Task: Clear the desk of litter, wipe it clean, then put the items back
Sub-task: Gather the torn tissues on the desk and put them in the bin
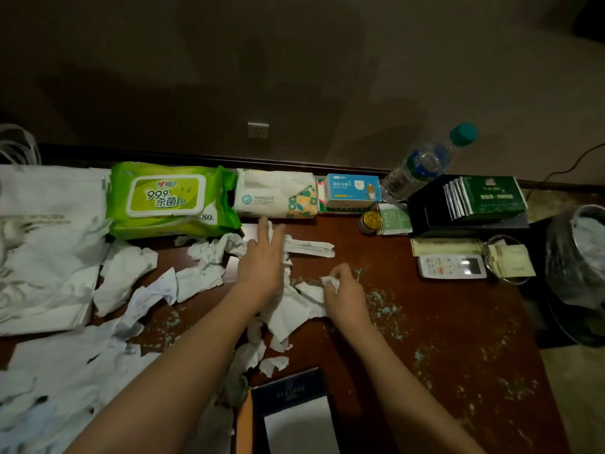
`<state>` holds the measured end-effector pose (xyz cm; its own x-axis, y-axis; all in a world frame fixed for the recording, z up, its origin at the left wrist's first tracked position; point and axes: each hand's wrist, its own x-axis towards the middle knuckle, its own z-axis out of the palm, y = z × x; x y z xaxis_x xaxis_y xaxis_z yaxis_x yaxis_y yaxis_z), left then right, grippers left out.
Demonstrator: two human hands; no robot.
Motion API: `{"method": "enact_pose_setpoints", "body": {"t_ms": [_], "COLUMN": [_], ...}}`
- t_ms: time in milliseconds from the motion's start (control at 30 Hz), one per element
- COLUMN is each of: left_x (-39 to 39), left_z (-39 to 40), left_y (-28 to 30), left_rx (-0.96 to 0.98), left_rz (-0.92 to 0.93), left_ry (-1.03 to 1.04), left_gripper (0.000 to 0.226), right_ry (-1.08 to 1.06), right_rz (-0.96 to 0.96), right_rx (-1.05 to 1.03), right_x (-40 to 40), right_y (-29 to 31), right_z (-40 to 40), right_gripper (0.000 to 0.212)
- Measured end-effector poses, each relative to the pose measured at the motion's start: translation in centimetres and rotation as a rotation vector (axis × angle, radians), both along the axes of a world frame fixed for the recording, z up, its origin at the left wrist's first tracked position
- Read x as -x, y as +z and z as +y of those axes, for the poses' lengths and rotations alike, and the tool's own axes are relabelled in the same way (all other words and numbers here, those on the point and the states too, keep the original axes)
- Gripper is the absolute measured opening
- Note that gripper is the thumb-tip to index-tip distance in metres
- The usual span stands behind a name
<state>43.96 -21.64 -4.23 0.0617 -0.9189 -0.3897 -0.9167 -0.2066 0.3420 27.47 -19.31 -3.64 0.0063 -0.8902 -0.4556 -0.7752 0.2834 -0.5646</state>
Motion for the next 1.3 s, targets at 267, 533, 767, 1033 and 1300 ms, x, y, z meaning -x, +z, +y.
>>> {"method": "enact_pose_setpoints", "body": {"t_ms": [267,533,767,1033,1300], "left_x": [-0.1,-1.5,-2.8,1.2,14.9], "left_z": [-0.8,-0.7,-0.2,3.2,7.9], "left_y": [-0.4,3.1,6.6,11.6,17.6], "left_rx": [-0.059,0.152,0.201,0.247,0.474], "left_rz": [0.071,0.255,0.353,0.383,0.368], "left_ry": [-0.073,0.199,0.348,0.326,0.107], "left_gripper": [0.030,0.030,0.024,0.064,0.015], "right_ry": [-0.044,-0.183,-0.146,-0.145,-0.138], "right_rz": [-0.071,-0.097,-0.089,-0.161,-0.101], "right_rx": [0.111,0.064,0.117,0.245,0.343], "right_x": [0.9,1.4,1.3,4.8,17.1], "right_y": [1.1,2.4,3.7,8.1,12.8], "right_z": [0.5,1.1,3.0,4.8,10.2], "right_gripper": [0.022,0.027,0.027,0.017,0.045]}}
